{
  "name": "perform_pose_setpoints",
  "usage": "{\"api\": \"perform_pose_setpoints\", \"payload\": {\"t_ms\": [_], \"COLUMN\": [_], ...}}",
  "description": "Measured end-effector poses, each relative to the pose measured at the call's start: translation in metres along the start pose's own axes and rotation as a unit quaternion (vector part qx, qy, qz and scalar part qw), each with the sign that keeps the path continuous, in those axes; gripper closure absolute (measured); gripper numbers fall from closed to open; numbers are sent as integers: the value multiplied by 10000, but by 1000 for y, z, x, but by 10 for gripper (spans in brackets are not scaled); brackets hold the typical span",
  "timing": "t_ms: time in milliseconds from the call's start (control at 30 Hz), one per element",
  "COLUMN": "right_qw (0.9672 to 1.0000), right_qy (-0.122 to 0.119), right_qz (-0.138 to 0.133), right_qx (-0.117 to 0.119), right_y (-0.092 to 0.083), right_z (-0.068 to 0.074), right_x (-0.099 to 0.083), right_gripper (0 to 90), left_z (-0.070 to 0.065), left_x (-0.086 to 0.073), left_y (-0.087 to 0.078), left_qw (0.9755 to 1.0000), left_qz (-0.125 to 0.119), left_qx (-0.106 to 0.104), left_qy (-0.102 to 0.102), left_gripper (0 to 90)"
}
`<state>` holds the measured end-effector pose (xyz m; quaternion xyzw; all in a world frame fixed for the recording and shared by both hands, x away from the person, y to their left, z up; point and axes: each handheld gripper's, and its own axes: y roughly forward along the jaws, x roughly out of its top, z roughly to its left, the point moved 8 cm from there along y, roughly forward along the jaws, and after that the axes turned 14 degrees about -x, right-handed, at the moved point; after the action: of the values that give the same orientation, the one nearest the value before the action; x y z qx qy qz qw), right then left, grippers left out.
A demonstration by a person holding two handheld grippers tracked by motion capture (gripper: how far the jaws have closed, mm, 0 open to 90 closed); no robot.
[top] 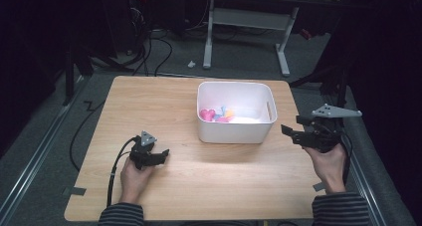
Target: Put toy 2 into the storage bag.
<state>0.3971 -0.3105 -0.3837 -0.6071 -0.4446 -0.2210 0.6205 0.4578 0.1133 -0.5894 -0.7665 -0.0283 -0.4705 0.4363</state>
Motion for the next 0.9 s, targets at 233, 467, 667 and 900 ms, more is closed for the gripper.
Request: {"api": "perform_pose_setpoints", "payload": {"t_ms": [233,467,667,900], "right_qw": [10000,9998,9996,9995], "right_qy": [81,169,236,294], "right_qz": [-26,-124,-176,-134], "right_qx": [-21,-28,-38,-41], "right_y": [-11,-22,-25,-24], "right_z": [-4,-5,-6,-5], "right_x": [-11,-20,-29,-41], "right_gripper": [331,332,333,335], "left_z": [0,0,0,0], "left_x": [0,0,0,0], "left_y": [0,0,0,0], "left_qw": [10000,10000,10000,10000], "left_qz": [-1,-1,-1,0], "left_qx": [1,1,0,1], "left_qy": [0,0,0,1], "left_gripper": [288,288,288,288]}}
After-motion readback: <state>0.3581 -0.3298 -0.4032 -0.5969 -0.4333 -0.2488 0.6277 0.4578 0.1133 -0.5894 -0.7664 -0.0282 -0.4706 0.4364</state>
